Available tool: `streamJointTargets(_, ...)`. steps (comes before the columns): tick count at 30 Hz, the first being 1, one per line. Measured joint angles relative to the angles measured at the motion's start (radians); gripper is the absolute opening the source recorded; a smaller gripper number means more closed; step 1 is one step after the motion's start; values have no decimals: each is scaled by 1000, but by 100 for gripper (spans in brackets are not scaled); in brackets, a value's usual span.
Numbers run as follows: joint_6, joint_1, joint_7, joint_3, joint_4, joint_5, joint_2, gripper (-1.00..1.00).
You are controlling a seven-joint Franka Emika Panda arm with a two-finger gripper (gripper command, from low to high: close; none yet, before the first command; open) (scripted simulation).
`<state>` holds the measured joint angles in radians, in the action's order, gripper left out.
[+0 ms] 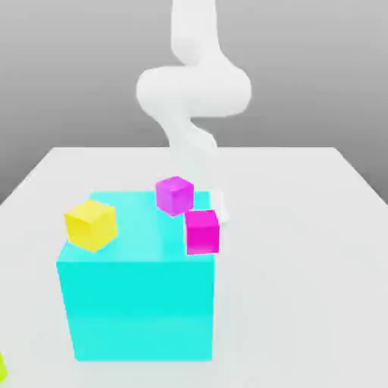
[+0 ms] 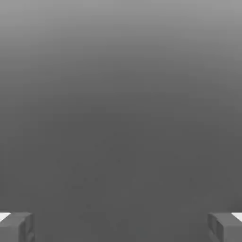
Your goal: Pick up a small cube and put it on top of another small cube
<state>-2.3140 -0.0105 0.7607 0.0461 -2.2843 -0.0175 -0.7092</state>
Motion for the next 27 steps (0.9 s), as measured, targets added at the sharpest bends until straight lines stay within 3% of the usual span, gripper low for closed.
streamJointTargets(16,-89,-13,-313,270,101,-196,585,0)
streamJointTargets(27,-153,120,-514,311,169,-312,978,0)
